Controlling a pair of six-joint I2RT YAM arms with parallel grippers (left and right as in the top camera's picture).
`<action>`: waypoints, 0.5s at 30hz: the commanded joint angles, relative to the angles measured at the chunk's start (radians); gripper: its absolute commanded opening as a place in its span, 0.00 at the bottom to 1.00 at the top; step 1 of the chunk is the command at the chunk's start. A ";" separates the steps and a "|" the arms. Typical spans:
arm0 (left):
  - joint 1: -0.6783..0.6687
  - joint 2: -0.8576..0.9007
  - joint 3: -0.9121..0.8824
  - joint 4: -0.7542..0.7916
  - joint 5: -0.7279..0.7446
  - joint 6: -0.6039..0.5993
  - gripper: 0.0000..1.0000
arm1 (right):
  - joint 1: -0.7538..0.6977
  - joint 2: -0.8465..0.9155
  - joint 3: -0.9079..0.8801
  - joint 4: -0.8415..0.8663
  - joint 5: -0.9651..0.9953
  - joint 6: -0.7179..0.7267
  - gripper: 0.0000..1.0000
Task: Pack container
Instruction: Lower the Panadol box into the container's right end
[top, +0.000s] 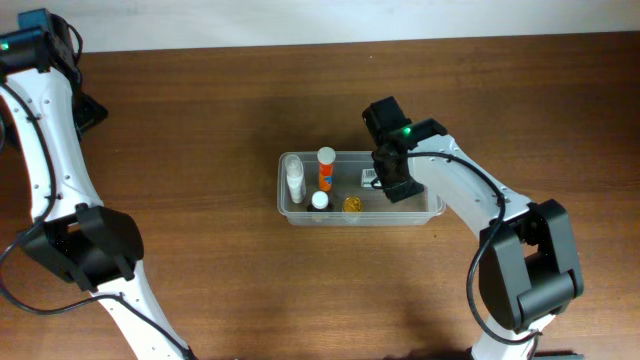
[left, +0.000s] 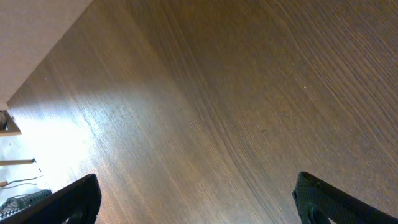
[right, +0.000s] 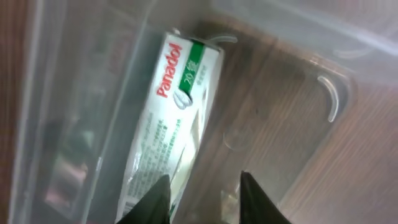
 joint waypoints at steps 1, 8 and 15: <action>-0.003 0.003 0.019 0.000 -0.014 0.008 0.99 | 0.001 -0.030 0.001 -0.004 0.087 -0.167 0.27; -0.003 0.003 0.019 0.000 -0.014 0.008 0.99 | 0.001 -0.060 0.001 0.005 0.150 -0.530 0.04; -0.003 0.003 0.019 0.000 -0.014 0.008 0.99 | 0.003 -0.060 0.001 0.042 0.149 -0.950 0.04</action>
